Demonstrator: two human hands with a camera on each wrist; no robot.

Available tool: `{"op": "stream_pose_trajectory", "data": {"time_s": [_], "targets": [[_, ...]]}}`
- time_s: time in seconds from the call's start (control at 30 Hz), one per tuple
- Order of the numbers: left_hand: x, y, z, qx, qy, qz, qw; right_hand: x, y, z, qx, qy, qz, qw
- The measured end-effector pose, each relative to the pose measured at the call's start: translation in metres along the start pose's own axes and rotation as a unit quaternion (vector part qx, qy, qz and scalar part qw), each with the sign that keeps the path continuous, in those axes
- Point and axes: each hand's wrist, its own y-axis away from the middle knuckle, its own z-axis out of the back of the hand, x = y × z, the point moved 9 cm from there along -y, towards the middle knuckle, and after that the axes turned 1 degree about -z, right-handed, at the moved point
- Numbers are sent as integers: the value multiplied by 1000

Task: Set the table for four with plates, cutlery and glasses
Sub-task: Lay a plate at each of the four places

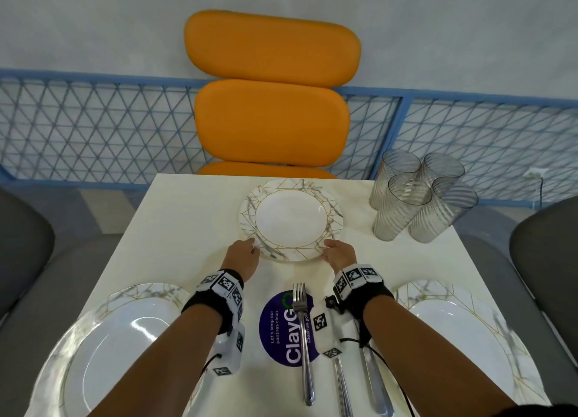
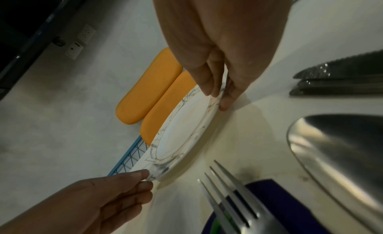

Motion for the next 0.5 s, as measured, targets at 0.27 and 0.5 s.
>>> {"op": "stream_pose_trajectory", "data": {"time_s": [0.27,0.5], "targets": [[-1,4,2,15,16,-1,1000,11,13,4,15,32,16,999],[37,63,45,-77,124,-29,989,20,82,1,-33,21,122,992]]}}
